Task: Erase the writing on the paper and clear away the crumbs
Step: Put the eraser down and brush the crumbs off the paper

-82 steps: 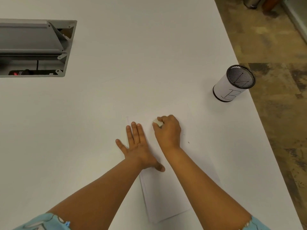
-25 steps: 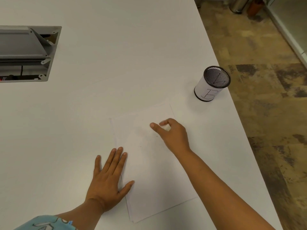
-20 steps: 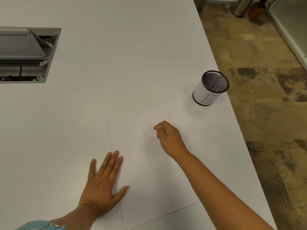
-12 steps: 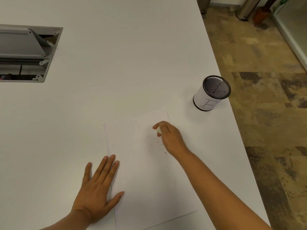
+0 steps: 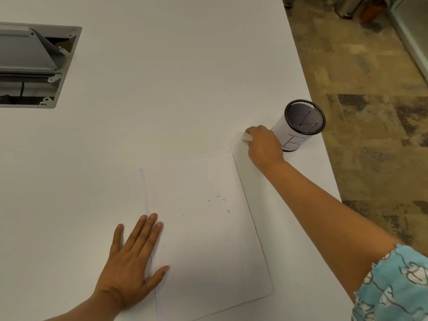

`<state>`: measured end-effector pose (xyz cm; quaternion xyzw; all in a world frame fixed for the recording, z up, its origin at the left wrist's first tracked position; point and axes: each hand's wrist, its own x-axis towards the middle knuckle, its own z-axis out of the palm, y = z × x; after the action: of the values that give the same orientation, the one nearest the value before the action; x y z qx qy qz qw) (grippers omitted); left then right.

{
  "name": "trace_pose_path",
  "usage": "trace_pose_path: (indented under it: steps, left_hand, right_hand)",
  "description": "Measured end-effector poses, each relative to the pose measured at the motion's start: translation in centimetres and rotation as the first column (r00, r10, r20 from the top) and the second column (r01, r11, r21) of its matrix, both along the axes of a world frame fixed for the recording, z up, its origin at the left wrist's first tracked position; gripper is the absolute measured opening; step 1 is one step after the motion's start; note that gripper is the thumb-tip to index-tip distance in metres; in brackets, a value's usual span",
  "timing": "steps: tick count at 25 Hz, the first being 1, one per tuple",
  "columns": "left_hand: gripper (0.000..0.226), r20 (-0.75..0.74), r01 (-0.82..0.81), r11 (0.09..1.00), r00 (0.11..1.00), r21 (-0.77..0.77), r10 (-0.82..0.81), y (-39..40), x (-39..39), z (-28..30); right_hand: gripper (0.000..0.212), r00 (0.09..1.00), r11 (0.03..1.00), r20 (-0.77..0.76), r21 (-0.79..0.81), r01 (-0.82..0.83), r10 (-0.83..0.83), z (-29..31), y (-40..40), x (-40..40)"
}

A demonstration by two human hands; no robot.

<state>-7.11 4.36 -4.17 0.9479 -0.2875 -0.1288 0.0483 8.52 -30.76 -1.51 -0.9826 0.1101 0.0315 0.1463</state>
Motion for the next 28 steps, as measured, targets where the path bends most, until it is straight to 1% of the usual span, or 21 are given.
trace_pose_path:
  steps: [2,4,5,6,7,9,10,11,13,15,18,21,24,26,27,28]
  left_hand:
    - [0.077,0.001,0.004,1.000,1.000,0.001,-0.004,0.0,0.0,0.0]
    - [0.076,0.008,0.003,1.000,1.000,-0.003,-0.003,-0.1,0.1,0.0]
    - [0.076,0.010,-0.001,1.000,1.000,-0.007,0.002,-0.1,0.0,0.0]
    - [0.076,0.010,-0.001,1.000,1.000,-0.013,0.002,-0.1,0.0,-0.1]
    - [0.075,0.013,0.005,1.000,1.000,-0.026,-0.004,-0.1,0.0,-0.1]
    - [0.071,0.034,0.035,0.996,0.999,-0.083,-0.032,0.1,0.1,-0.2]
    - [0.070,0.042,0.050,0.993,0.998,-0.106,-0.046,0.1,0.1,-0.2]
    - [0.069,0.048,0.059,0.992,0.997,-0.113,-0.054,0.0,0.2,-0.2]
    - [0.071,0.055,0.054,0.996,0.997,-0.071,-0.050,-0.1,0.2,-0.3]
    - [0.075,0.037,0.014,1.000,0.999,-0.006,-0.014,-0.2,0.2,-0.3]
    - [0.077,0.031,0.000,1.000,1.000,0.001,0.000,0.0,0.1,-0.4]
    - [0.076,0.025,0.005,1.000,1.000,-0.011,-0.004,0.1,0.1,-0.5]
    - [0.076,0.032,0.004,1.000,0.999,-0.007,-0.004,0.2,0.1,-0.6]
    - [0.077,0.030,0.002,1.000,1.000,-0.004,-0.002,0.1,0.0,-0.7]
    - [0.077,0.031,0.000,1.000,1.000,-0.004,0.000,0.2,0.0,-0.7]
    - [0.077,0.032,-0.001,1.000,0.999,-0.006,0.001,0.2,0.0,-0.8]
  right_hand:
    - [0.041,0.999,0.999,0.015,0.001,0.032,-0.032,0.2,0.7,-0.3]
    - [0.043,0.989,0.992,0.128,0.113,0.062,-0.076,0.6,3.9,-2.1]
    - [0.043,0.981,0.980,0.185,0.199,0.026,-0.064,0.7,7.0,-3.7]
    - [0.042,0.976,0.957,0.217,0.285,-0.056,-0.008,0.6,10.8,-5.5]
    - [0.043,0.972,0.927,0.205,0.330,-0.177,0.112,0.3,15.0,-7.5]
    - [0.053,0.913,0.862,0.093,0.306,-0.405,0.396,-0.7,22.4,-10.5]
    - [0.057,0.894,0.857,0.041,0.270,-0.439,0.446,-1.3,24.6,-10.9]
    - [0.060,0.906,0.880,0.002,0.238,-0.412,0.424,-2.0,25.6,-10.5]
    - [0.066,0.946,0.935,-0.048,0.176,-0.307,0.319,-2.9,25.0,-9.0]
    - [0.069,0.974,0.970,-0.028,0.099,-0.220,0.224,-3.4,22.5,-8.2]
    - [0.070,1.000,1.000,0.006,0.002,-0.015,0.015,-4.2,16.9,-9.2]
    - [0.069,0.968,0.963,0.032,-0.095,0.251,-0.249,-4.7,9.3,-11.5]
    - [0.066,0.900,0.890,-0.002,-0.144,0.432,-0.437,-3.8,2.4,-13.8]
    - [0.064,0.869,0.864,-0.007,-0.112,0.490,-0.494,-2.7,1.3,-14.2]
    - [0.062,0.872,0.868,0.030,-0.086,0.488,-0.488,-2.3,2.1,-13.9]
    - [0.061,0.893,0.891,0.071,-0.065,0.449,-0.445,-1.9,3.9,-13.5]
